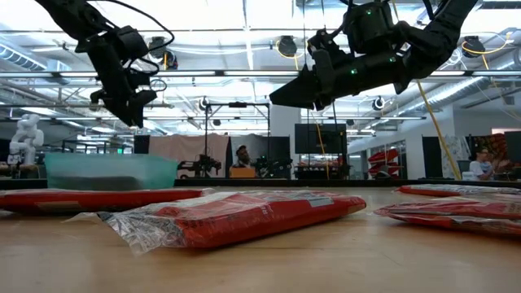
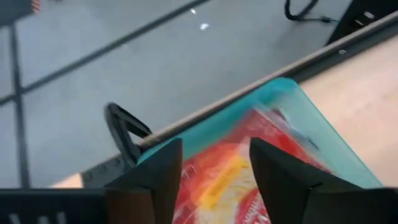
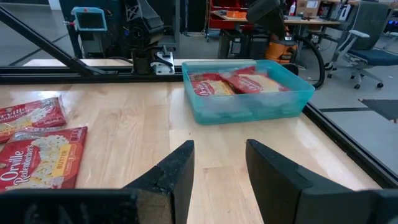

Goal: Sort popcorn bags into baskets
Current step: Put the popcorn bag into the blue bin

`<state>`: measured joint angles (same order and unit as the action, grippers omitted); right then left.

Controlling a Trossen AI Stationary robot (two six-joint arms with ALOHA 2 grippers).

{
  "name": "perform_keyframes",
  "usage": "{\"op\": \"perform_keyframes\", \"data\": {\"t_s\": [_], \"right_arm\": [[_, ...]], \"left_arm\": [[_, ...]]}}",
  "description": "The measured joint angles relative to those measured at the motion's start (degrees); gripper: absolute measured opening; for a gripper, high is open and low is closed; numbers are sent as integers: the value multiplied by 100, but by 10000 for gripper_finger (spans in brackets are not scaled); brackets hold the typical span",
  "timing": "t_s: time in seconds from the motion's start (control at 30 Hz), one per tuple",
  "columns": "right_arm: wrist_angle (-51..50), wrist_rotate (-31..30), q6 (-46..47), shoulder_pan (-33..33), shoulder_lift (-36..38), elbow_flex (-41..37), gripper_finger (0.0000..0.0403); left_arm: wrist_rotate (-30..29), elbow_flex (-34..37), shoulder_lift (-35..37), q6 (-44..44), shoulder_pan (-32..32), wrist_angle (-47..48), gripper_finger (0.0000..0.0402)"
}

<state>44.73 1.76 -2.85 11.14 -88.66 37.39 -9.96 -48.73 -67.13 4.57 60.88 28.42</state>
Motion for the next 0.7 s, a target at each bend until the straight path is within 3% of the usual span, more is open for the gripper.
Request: {"op": "perform_keyframes", "data": {"t_s": [0.13,0.27,0.47,0.7], "right_arm": [[0,2,30,0,0,0,139],[-50,2,62,0,0,0,139],[-80,1,122,0,0,0,139],[-2,-7,66,0,0,0,139]], "left_arm": [[-69,0,3,-24,-28,-212,221],[-57,0,7,-132,-346,378,215],[-336,4,-243,-1293,-1000,1696,148],[-686,4,-1105,-1743,-1070,1648,72]]}}
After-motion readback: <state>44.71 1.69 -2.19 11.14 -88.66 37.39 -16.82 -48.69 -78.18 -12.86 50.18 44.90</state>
